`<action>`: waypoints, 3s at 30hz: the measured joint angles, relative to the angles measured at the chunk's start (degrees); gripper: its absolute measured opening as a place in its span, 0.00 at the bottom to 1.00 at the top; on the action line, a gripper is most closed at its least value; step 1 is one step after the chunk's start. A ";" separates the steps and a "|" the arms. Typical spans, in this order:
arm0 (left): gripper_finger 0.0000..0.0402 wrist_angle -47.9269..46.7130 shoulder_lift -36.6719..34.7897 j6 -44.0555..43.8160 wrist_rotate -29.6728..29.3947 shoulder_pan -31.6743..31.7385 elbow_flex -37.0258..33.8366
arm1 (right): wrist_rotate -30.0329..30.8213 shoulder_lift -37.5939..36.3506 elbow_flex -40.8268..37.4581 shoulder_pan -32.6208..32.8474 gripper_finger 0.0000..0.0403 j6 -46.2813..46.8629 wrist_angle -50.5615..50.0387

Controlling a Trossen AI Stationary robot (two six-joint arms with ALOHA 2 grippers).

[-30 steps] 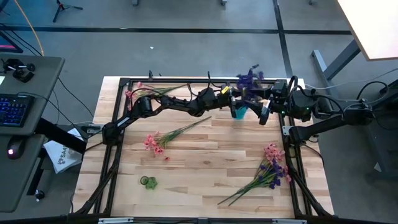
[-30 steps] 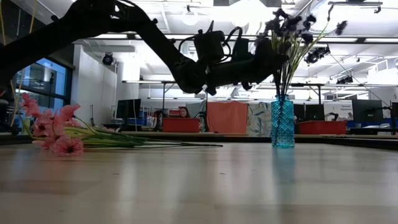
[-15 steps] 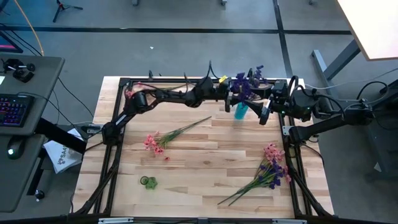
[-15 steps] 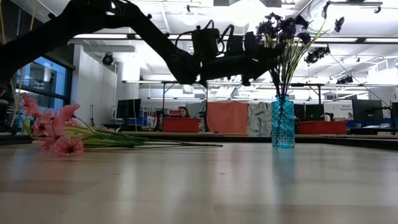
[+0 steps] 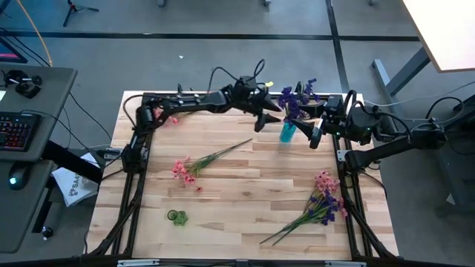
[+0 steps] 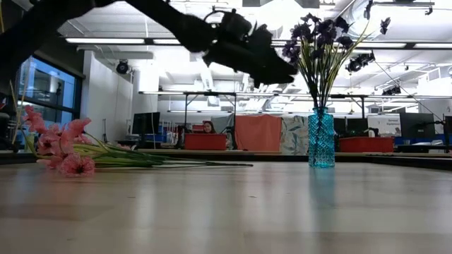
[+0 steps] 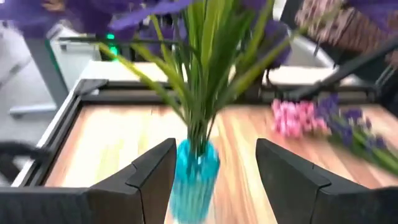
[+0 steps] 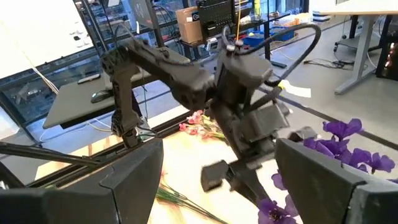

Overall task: Sort flowers into vase by color
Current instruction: Put the violet flowers into the blue vase

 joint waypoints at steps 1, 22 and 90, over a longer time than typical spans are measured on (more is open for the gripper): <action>0.52 -3.02 -1.04 1.42 -0.18 0.34 0.00 | 0.00 -0.03 0.00 0.00 0.76 -0.45 0.23; 0.52 -56.76 -15.60 -4.82 -2.64 -0.56 0.00 | -18.95 -0.74 1.72 0.10 0.76 7.37 -1.23; 0.52 -47.27 -50.13 -14.59 -23.84 -6.58 -36.48 | -36.88 50.97 -5.16 30.04 0.76 111.38 2.74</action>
